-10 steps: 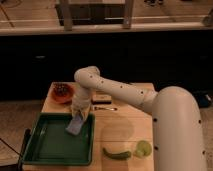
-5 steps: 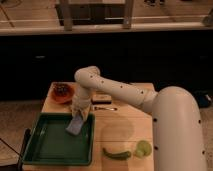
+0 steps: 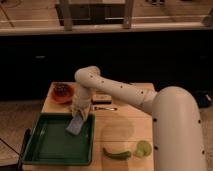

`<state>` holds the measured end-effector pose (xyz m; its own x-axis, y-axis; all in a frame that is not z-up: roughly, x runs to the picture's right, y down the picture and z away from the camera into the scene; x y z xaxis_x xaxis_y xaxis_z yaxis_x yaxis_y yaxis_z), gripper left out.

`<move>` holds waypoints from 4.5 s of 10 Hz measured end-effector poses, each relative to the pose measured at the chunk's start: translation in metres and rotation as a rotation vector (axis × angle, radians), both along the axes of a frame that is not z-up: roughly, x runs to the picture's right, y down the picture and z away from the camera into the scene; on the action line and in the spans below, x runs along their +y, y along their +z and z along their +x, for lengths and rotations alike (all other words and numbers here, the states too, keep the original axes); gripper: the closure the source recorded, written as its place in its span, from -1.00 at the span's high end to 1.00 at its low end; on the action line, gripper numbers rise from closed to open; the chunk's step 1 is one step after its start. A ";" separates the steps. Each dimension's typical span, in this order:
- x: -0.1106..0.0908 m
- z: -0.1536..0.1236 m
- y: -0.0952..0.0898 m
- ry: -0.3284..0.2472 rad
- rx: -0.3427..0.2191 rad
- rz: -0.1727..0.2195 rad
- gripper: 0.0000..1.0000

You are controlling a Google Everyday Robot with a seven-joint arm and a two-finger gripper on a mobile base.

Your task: Place sponge in tray

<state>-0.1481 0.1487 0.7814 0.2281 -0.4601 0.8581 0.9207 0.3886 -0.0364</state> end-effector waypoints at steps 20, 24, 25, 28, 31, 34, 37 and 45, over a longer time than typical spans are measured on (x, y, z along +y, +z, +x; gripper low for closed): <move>-0.002 0.001 0.004 0.000 -0.006 0.002 -0.89; -0.002 0.001 0.004 0.000 -0.008 0.003 -0.89; -0.002 0.001 0.004 0.000 -0.008 0.002 -0.88; 0.002 0.007 0.002 0.006 -0.011 0.007 -0.45; 0.007 0.009 -0.003 0.007 -0.022 0.017 0.13; 0.013 0.012 -0.008 0.006 -0.027 0.020 0.60; 0.016 0.012 -0.011 -0.002 -0.031 0.021 0.60; 0.024 0.009 -0.015 -0.013 -0.034 0.016 0.60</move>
